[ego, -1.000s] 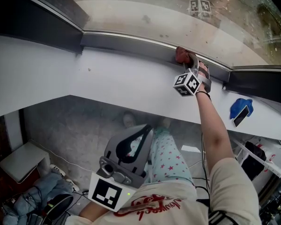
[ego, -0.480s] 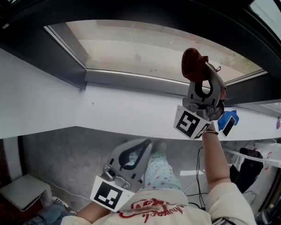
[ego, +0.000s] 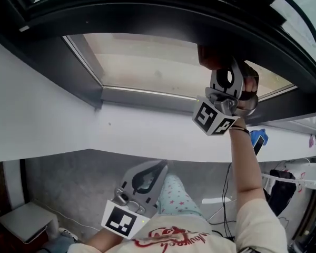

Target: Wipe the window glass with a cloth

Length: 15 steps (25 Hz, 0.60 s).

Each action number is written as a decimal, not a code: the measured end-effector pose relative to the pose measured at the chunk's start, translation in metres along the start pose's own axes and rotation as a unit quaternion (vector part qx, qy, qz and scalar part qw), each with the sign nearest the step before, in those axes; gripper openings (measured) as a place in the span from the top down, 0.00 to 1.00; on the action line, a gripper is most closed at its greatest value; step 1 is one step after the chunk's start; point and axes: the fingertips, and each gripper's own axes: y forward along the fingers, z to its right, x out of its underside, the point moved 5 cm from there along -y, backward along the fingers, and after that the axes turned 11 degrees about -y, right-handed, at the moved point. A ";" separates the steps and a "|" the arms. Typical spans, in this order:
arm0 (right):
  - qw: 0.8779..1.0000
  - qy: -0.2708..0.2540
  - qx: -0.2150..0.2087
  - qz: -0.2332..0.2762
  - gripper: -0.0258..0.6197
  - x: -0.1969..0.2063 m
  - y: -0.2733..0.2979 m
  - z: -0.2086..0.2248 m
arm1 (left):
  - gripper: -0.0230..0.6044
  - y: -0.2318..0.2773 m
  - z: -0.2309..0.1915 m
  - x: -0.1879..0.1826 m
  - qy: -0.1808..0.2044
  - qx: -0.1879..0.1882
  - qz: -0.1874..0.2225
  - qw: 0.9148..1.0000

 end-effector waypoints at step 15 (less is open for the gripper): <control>0.999 0.047 -0.010 -0.001 0.87 0.005 0.003 -0.050 | 0.93 0.013 -0.020 0.000 -0.004 -0.027 0.001 1.000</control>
